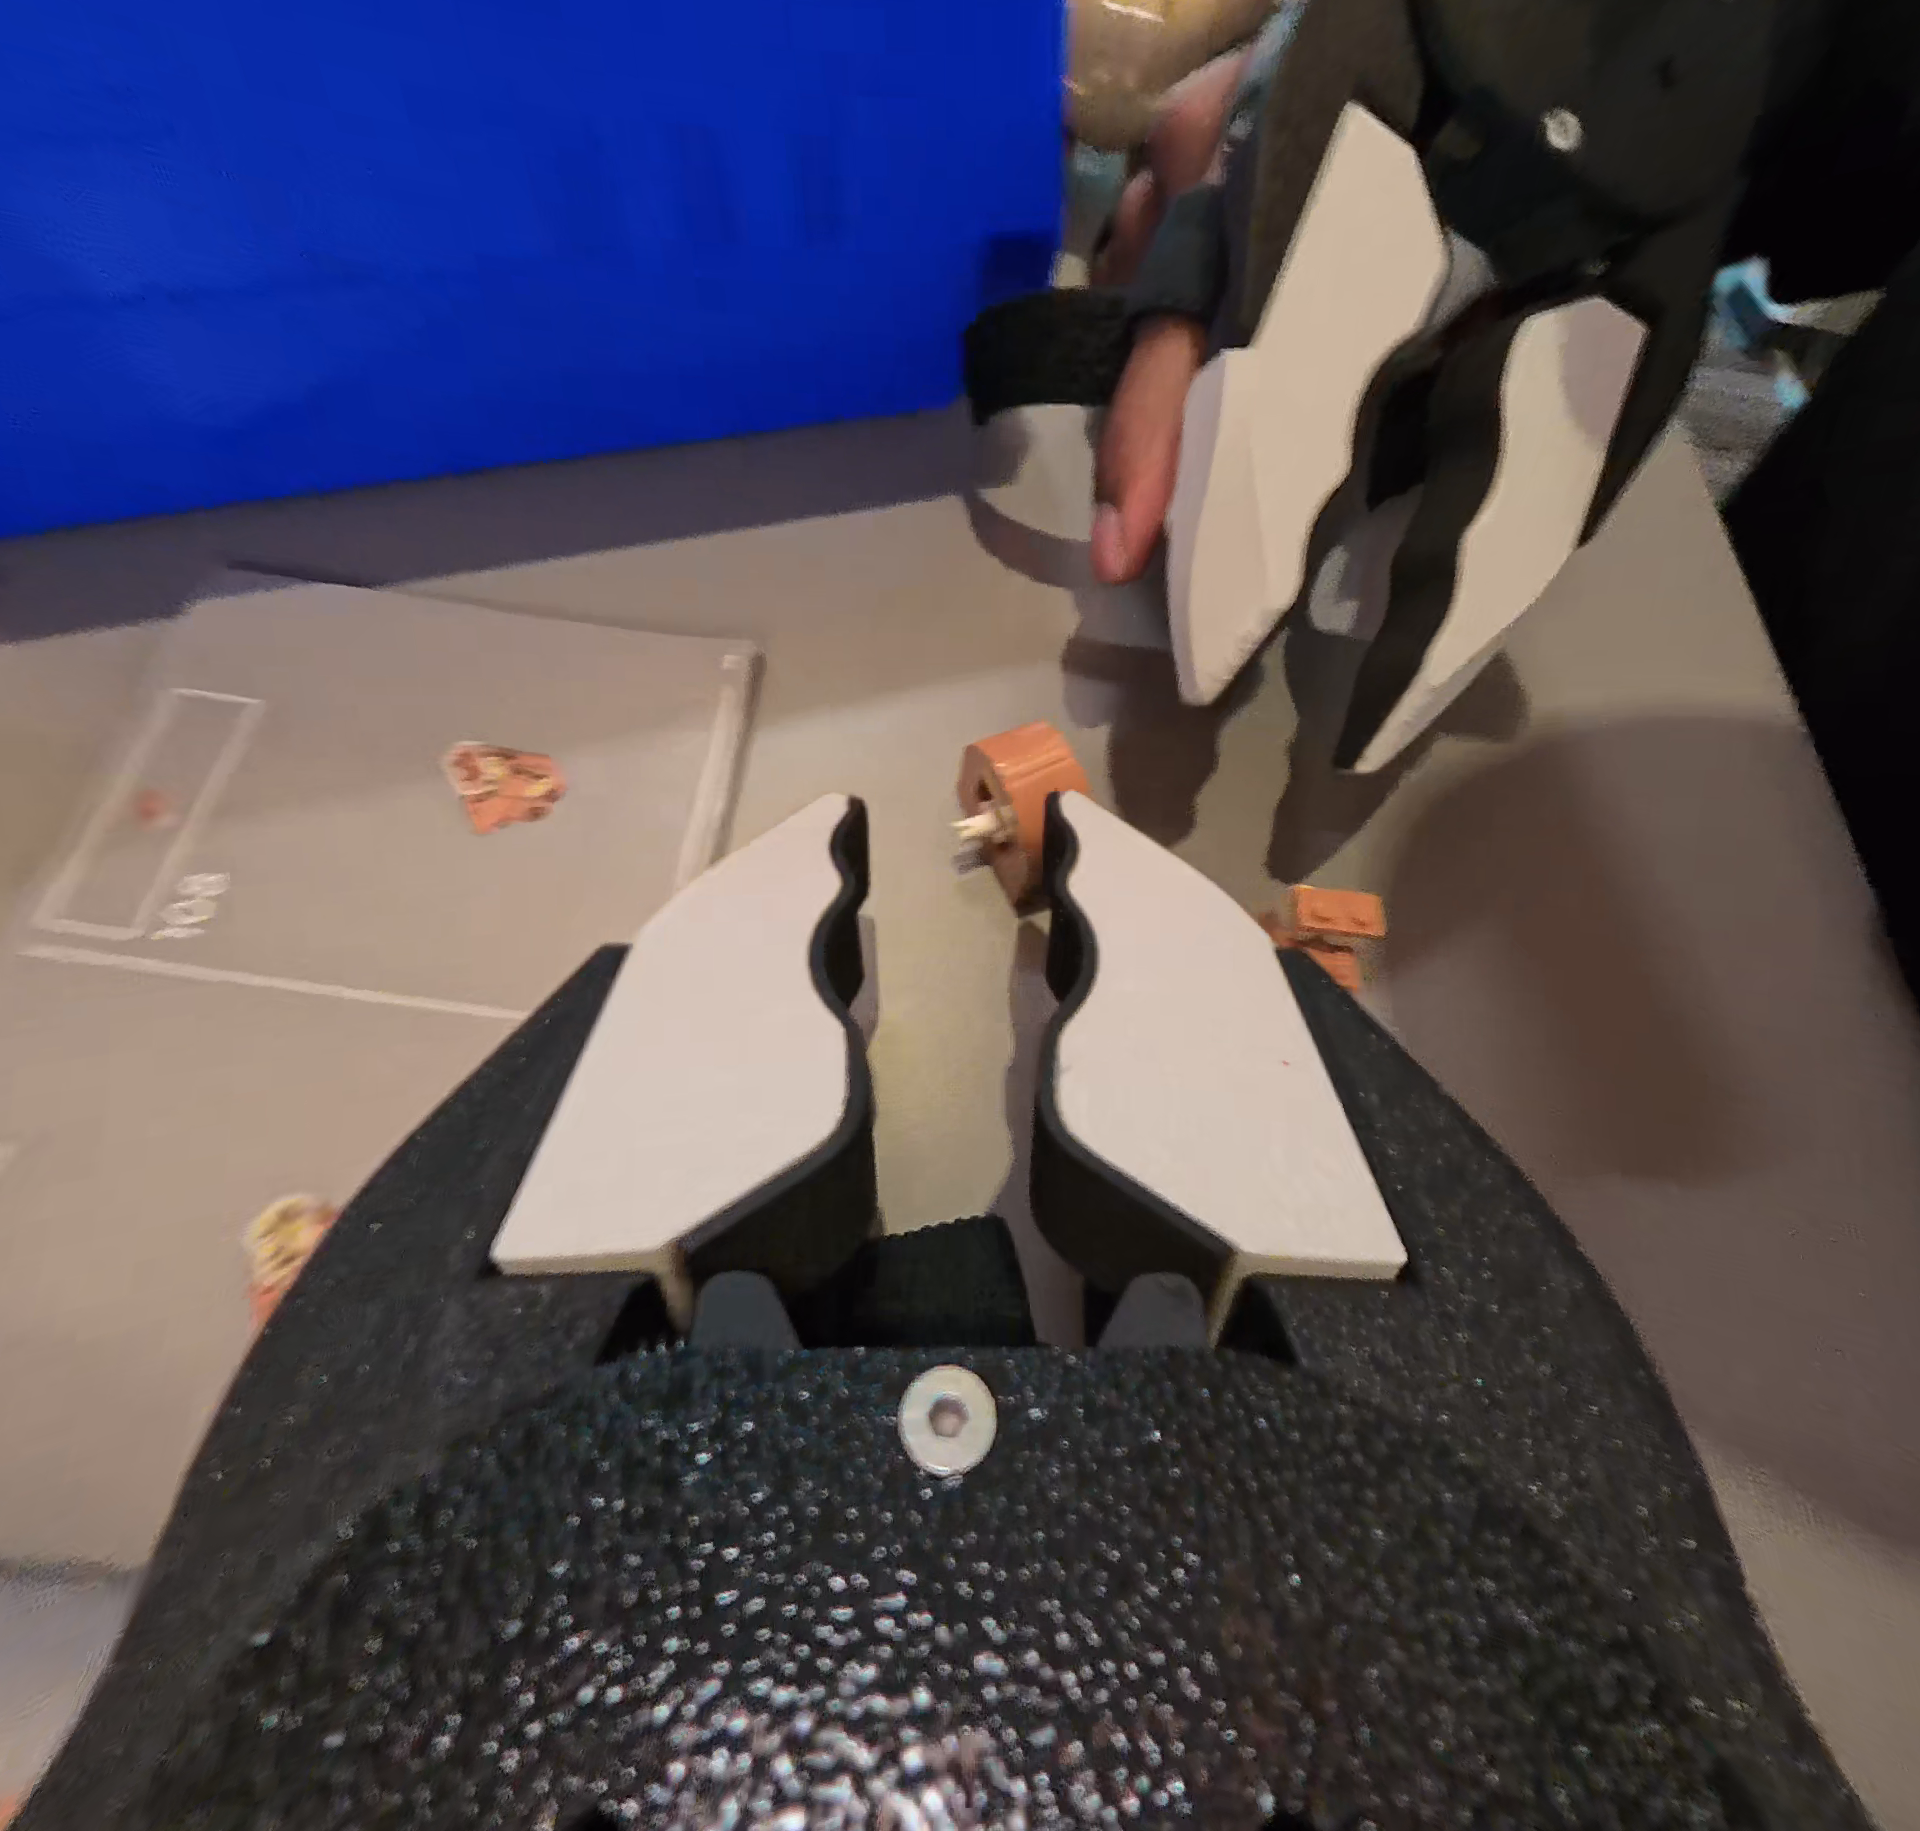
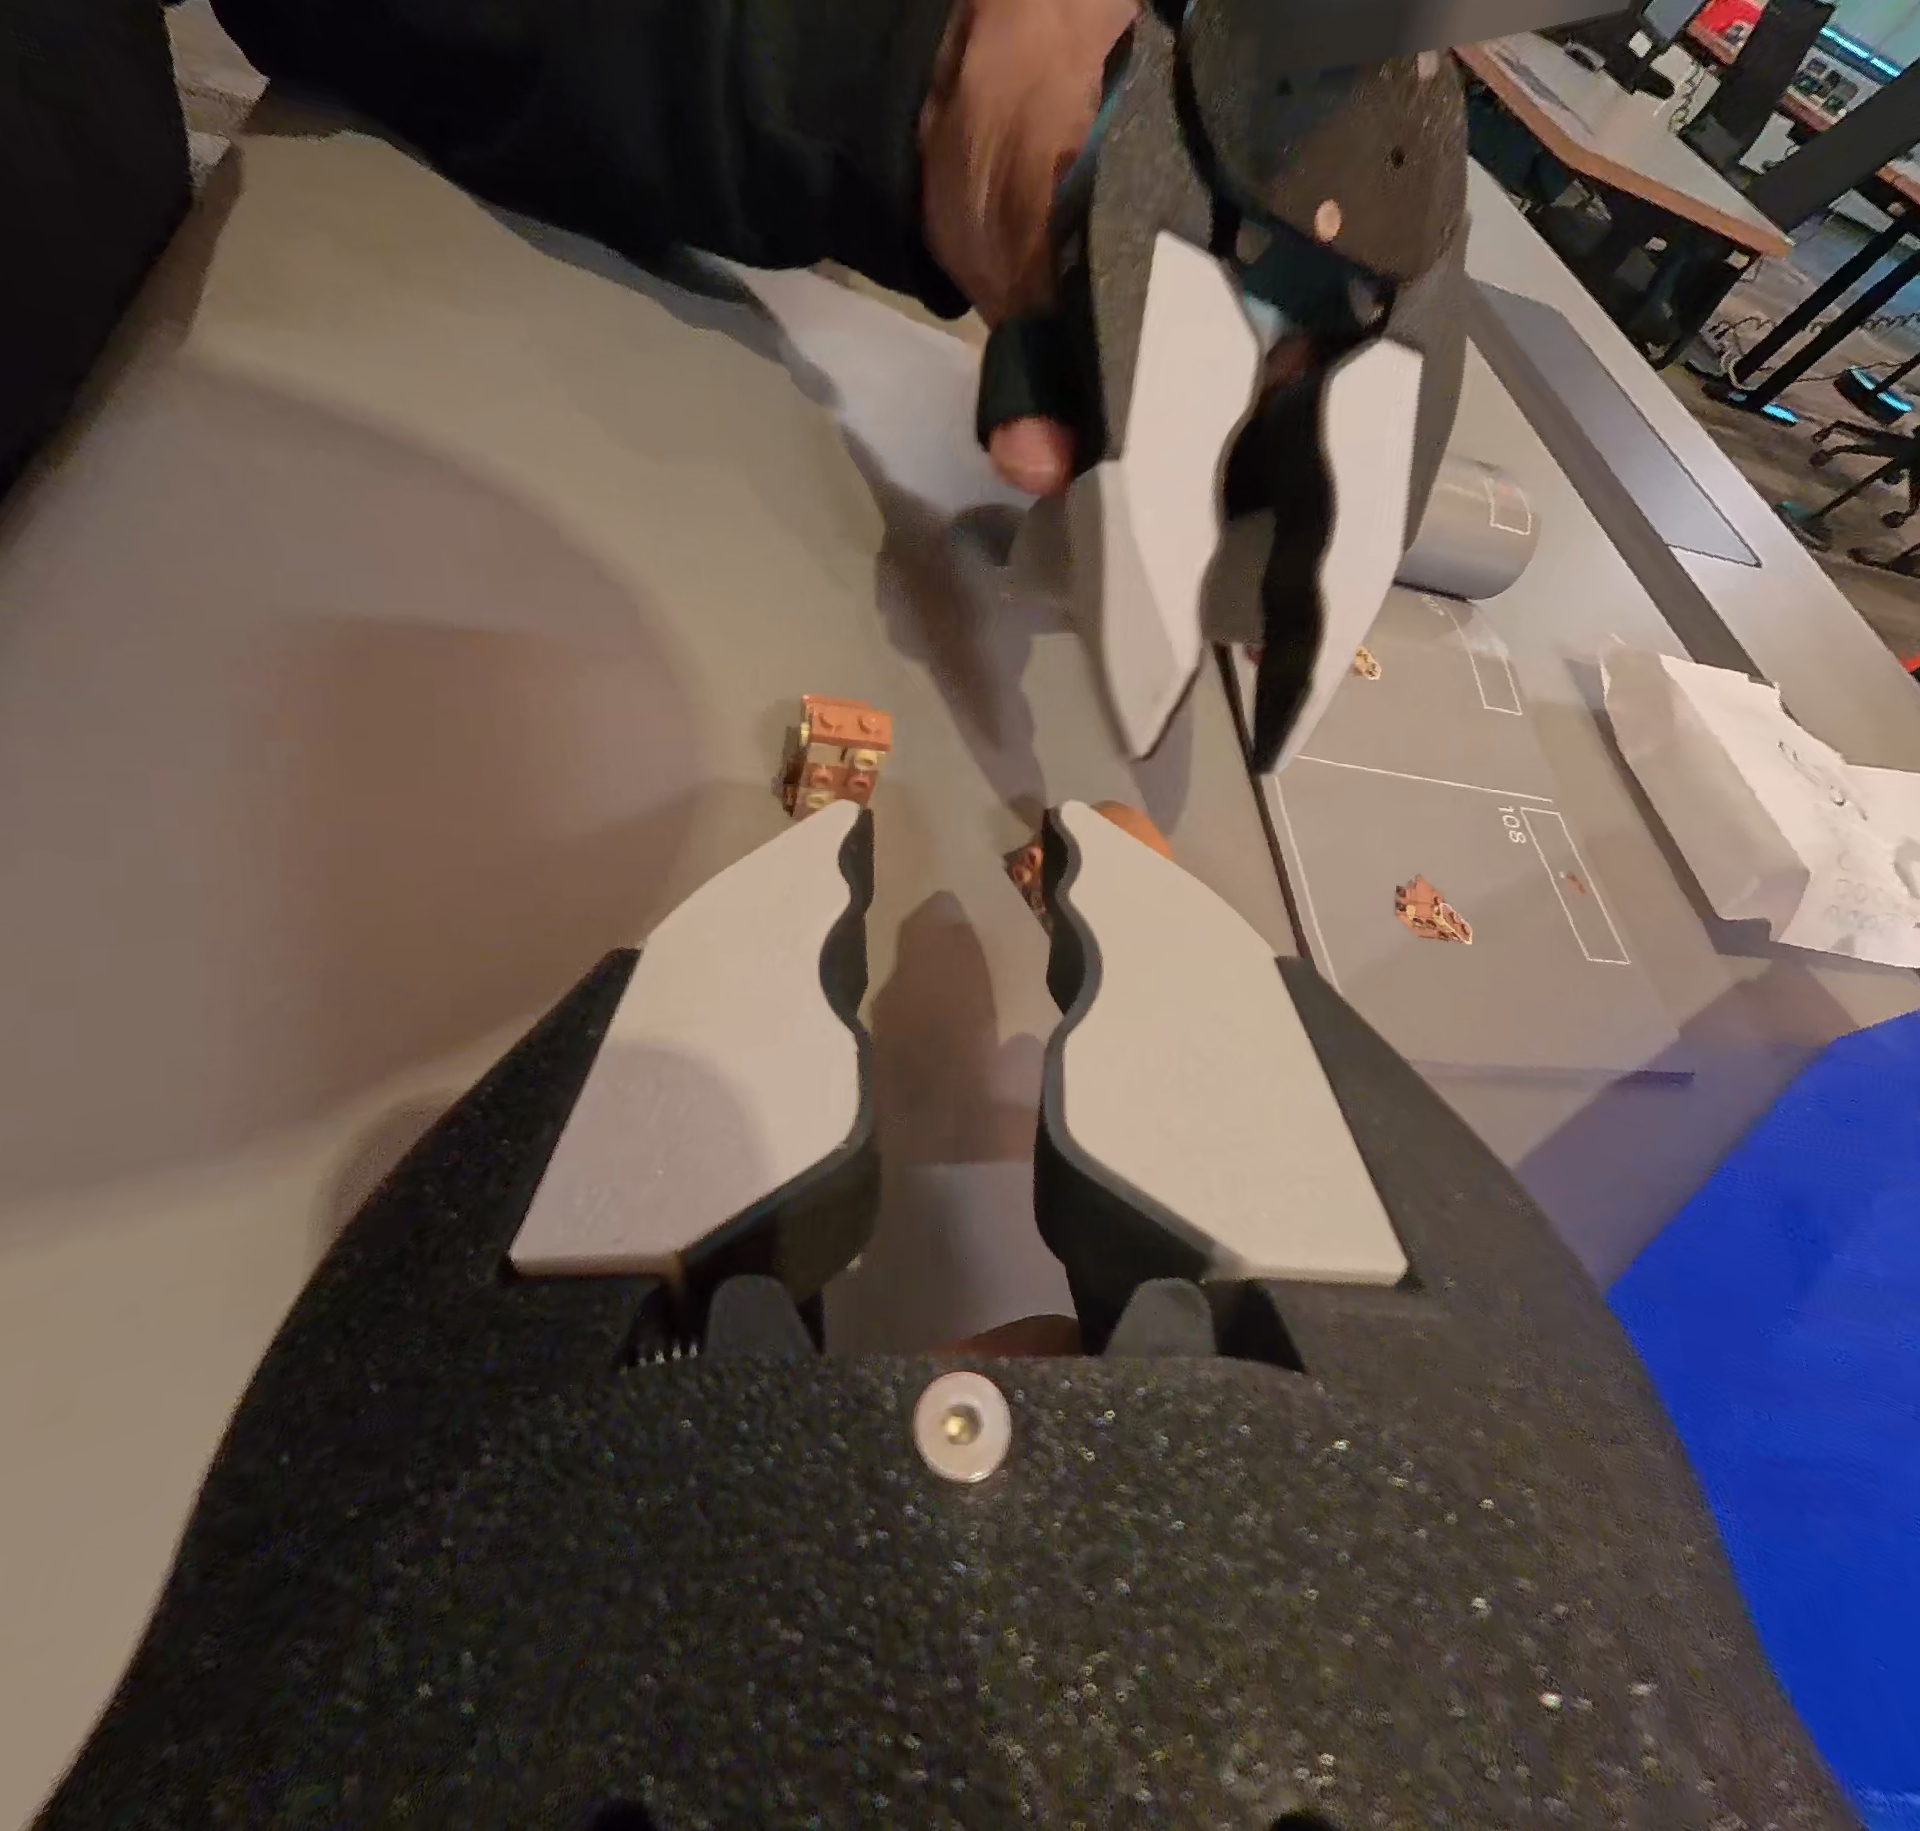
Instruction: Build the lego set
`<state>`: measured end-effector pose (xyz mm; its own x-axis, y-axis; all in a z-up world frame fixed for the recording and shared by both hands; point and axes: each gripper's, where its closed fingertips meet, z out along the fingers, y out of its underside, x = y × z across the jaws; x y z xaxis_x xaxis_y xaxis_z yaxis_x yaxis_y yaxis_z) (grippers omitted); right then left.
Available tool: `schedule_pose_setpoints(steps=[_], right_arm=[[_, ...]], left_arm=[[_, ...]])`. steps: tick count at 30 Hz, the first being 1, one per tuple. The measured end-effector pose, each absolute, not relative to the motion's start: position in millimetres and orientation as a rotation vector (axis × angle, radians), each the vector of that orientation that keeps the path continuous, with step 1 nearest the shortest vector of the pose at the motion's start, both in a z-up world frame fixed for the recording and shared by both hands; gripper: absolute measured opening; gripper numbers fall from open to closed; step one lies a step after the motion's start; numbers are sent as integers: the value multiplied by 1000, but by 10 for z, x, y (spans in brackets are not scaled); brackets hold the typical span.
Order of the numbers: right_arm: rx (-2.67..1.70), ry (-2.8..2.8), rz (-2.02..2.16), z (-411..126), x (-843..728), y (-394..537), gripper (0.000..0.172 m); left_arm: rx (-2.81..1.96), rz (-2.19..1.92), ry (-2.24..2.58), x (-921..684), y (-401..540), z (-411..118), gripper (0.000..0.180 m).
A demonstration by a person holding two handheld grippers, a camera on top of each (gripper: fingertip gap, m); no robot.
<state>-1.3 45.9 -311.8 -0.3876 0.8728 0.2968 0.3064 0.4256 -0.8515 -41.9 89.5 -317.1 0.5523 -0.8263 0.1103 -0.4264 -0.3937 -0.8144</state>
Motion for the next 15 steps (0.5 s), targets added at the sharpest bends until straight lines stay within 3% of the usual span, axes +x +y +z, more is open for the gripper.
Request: schedule_pose_setpoints(steps=[10,15], right_arm=[[-1028,-1874,859,-3136,-32,541,28],[-1046,-1872,869,-3136,-32,552,27]], left_arm=[[-2014,-145,1079,-791,1508,-2932,31],[-2095,-297,1082,-552,1663,-3163,33]])
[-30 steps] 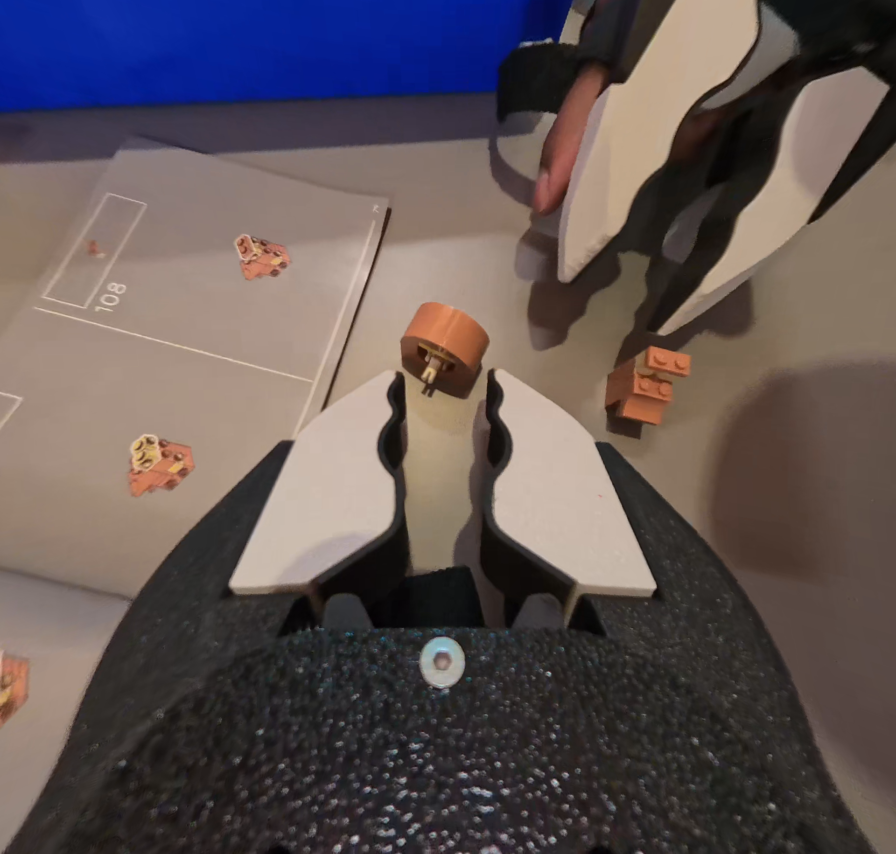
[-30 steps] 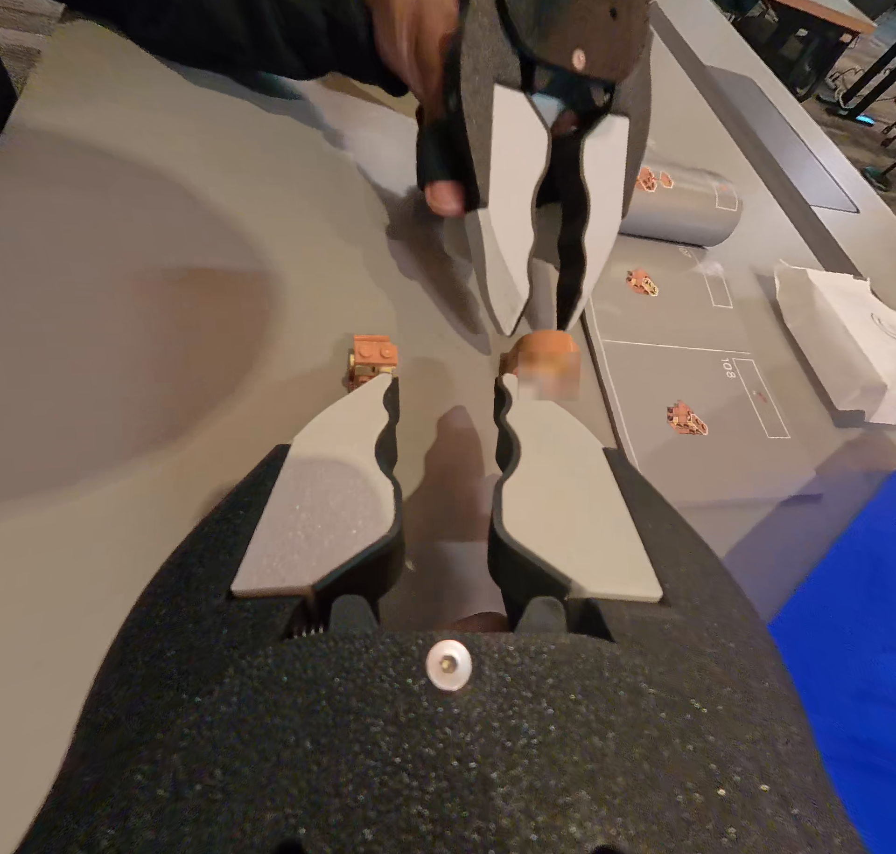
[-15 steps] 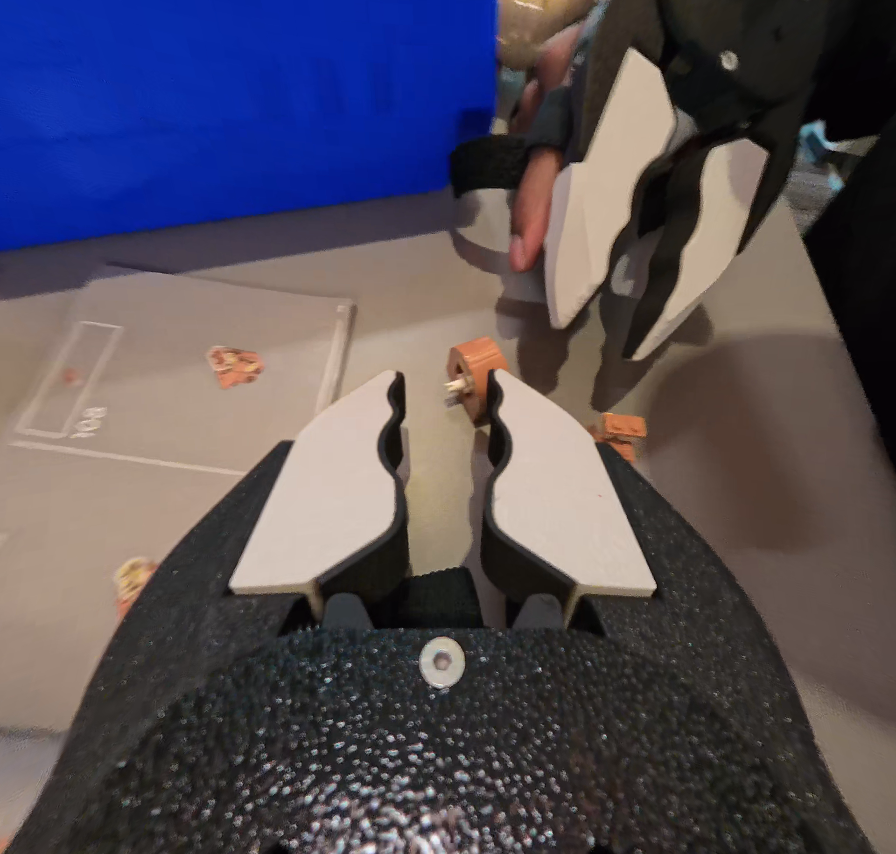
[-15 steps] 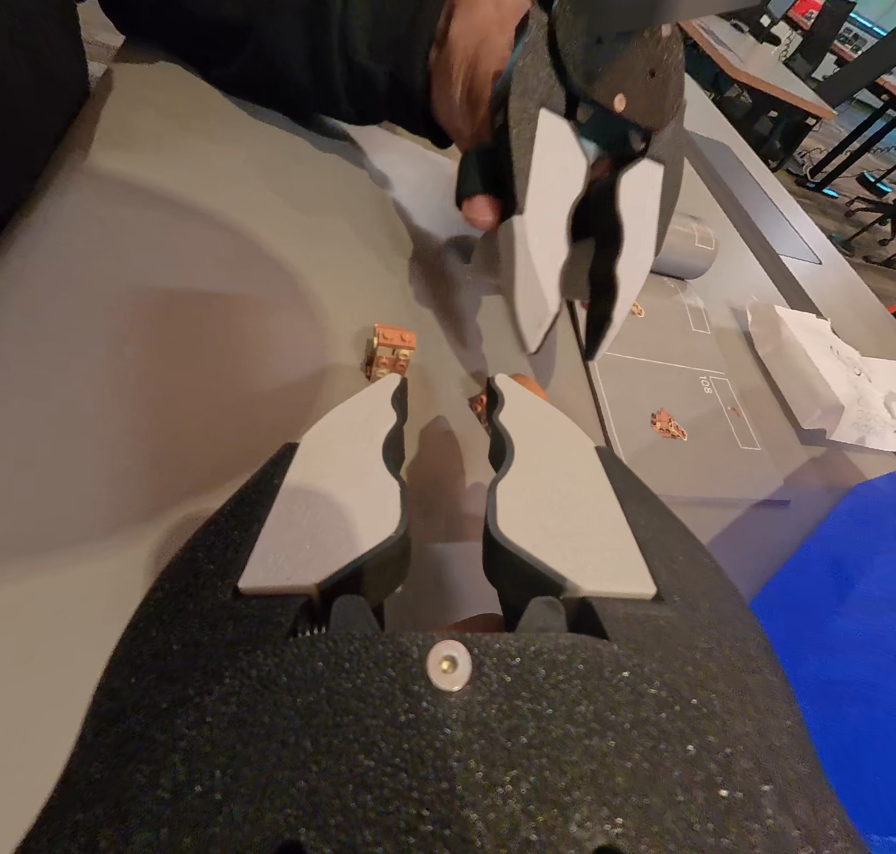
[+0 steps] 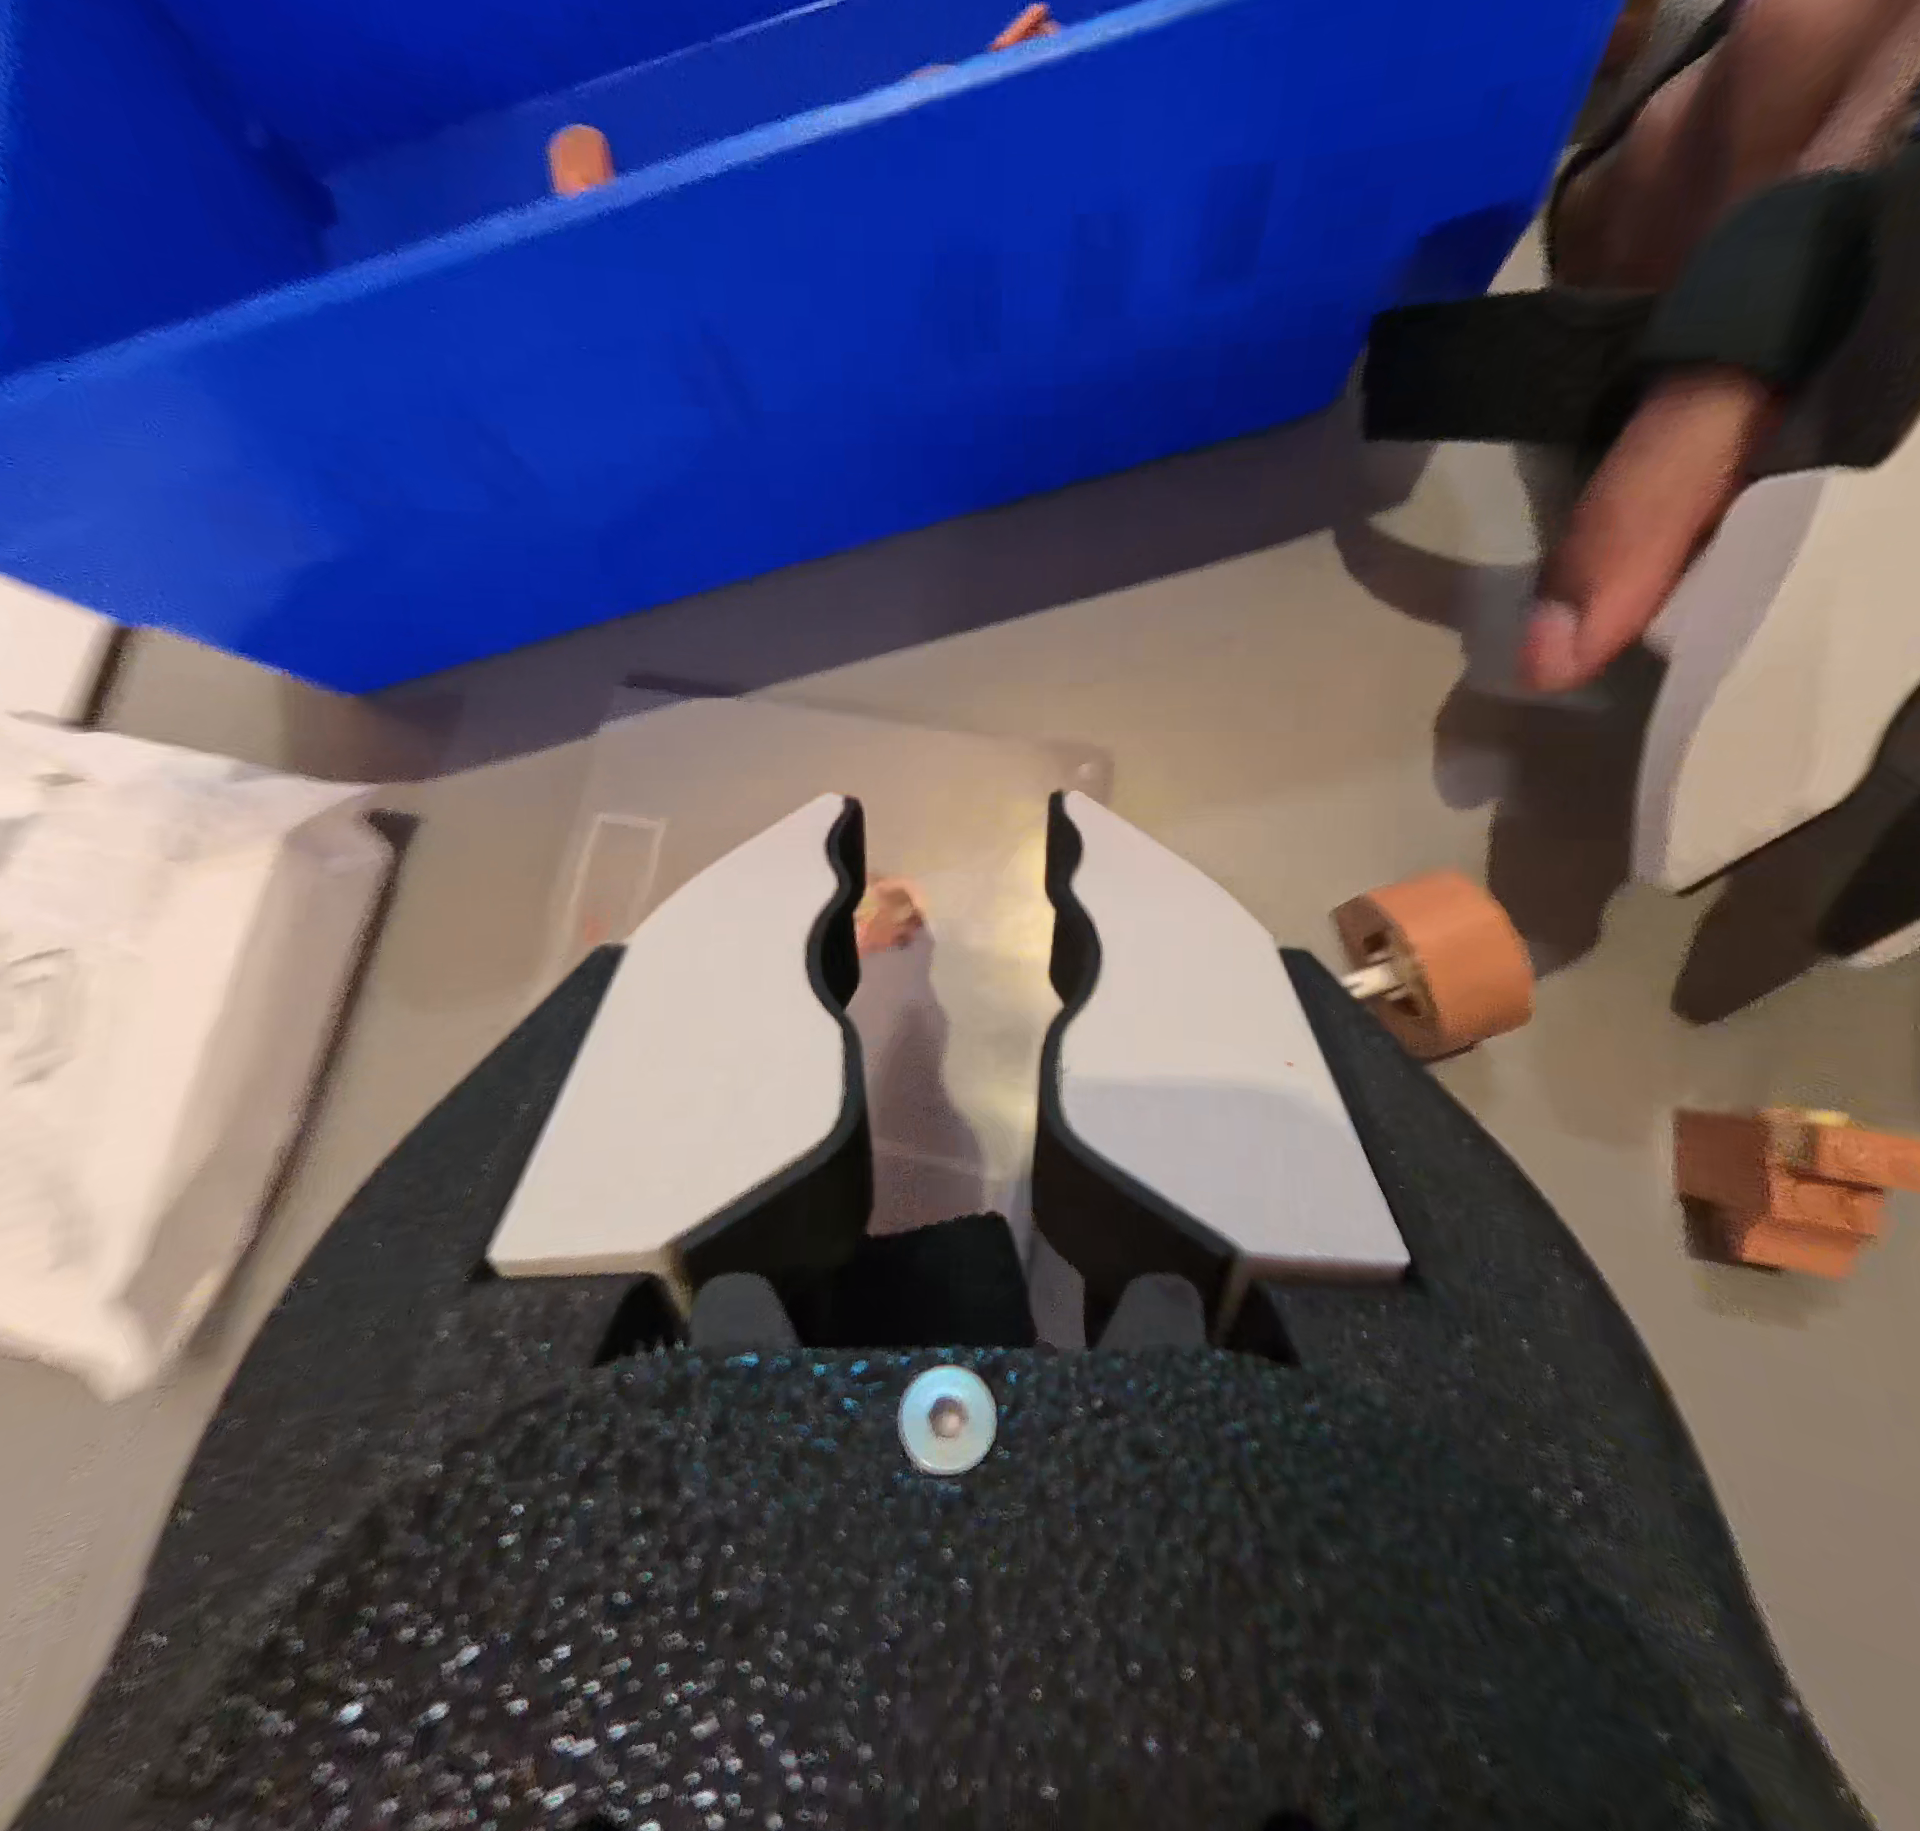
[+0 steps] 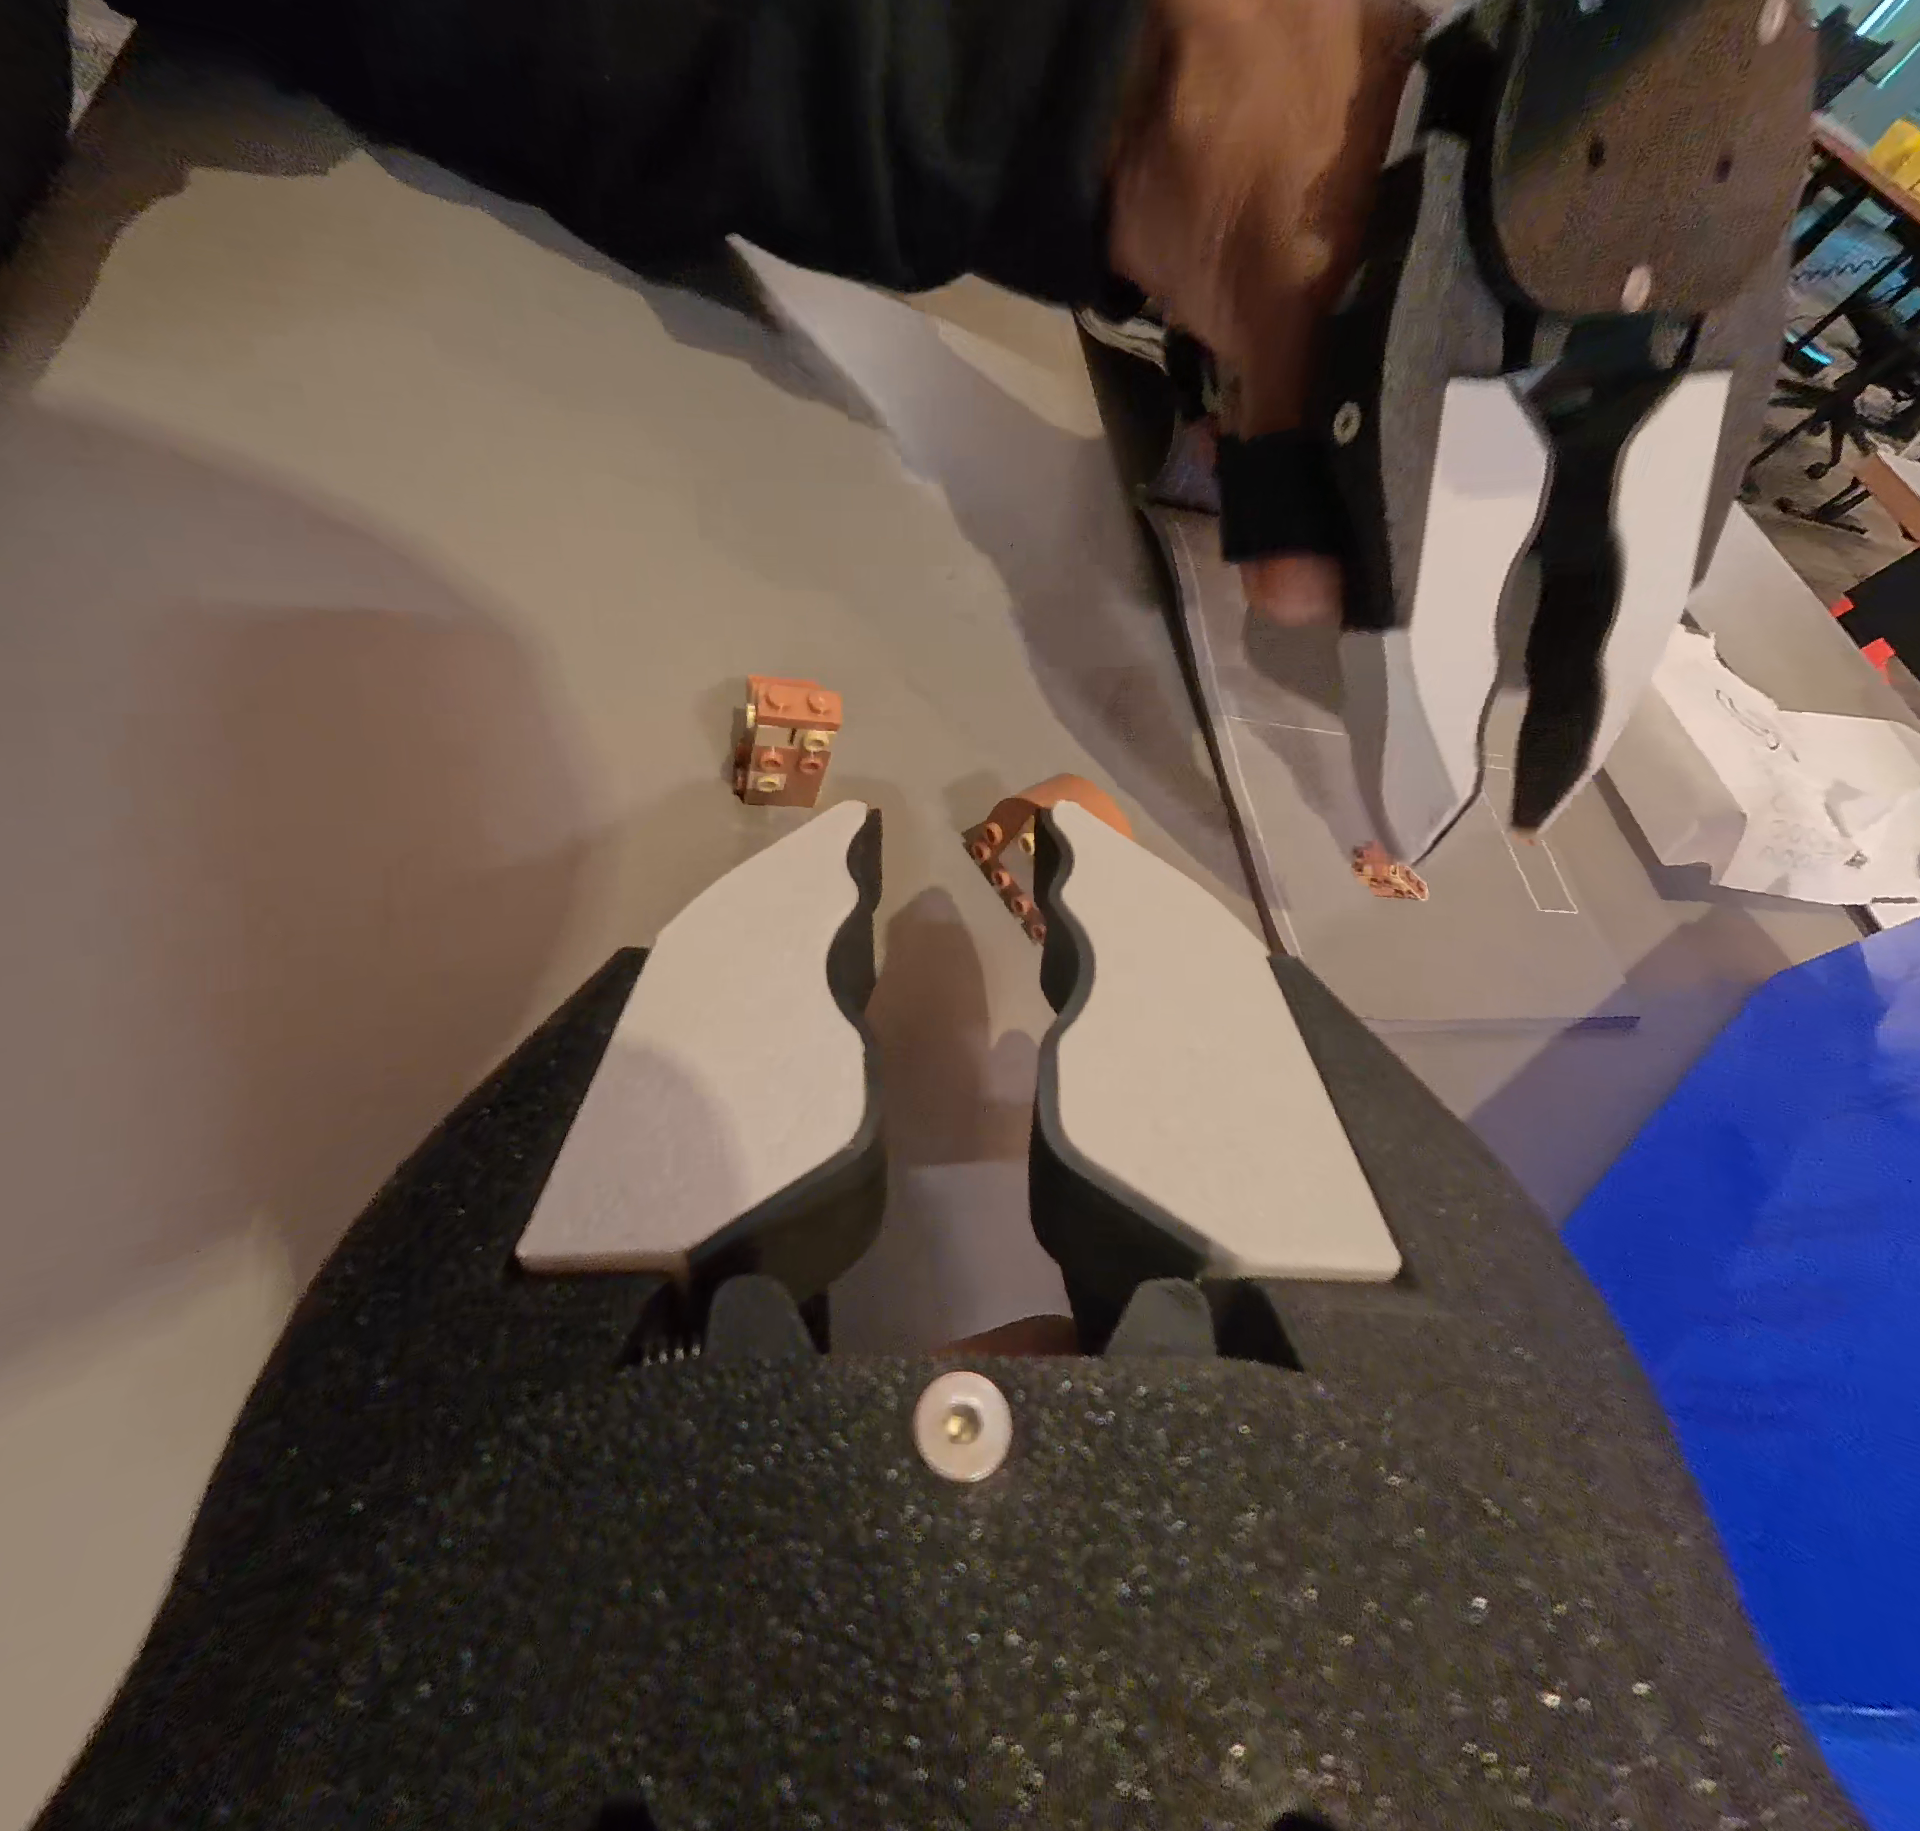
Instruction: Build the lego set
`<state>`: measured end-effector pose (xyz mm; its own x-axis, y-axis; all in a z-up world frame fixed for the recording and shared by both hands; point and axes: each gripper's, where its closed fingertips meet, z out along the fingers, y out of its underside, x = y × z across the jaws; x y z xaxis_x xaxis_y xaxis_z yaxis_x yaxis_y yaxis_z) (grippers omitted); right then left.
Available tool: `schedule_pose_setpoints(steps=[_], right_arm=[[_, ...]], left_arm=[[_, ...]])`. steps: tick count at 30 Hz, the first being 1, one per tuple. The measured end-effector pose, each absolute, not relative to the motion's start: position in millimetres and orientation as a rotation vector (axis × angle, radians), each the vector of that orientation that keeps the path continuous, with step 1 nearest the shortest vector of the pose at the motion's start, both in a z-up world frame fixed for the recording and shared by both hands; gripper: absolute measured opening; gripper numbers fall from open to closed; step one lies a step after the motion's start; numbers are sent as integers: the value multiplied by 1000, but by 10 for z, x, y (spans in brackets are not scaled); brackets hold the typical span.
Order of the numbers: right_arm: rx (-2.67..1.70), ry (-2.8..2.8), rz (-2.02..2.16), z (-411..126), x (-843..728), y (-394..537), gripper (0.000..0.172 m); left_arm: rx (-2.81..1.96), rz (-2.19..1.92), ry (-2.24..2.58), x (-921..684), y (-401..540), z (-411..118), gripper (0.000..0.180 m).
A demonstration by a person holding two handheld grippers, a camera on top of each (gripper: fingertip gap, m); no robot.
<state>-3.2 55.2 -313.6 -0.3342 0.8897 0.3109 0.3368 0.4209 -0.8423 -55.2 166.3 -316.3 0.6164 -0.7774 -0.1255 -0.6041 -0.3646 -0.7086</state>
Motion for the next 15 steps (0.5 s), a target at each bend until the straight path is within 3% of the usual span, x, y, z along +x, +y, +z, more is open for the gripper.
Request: schedule_pose_setpoints(steps=[15], right_arm=[[-1036,-1916,867,-3177,-16,513,27]], left_arm=[[-2127,-271,1173,-323,1671,-3466,34]])
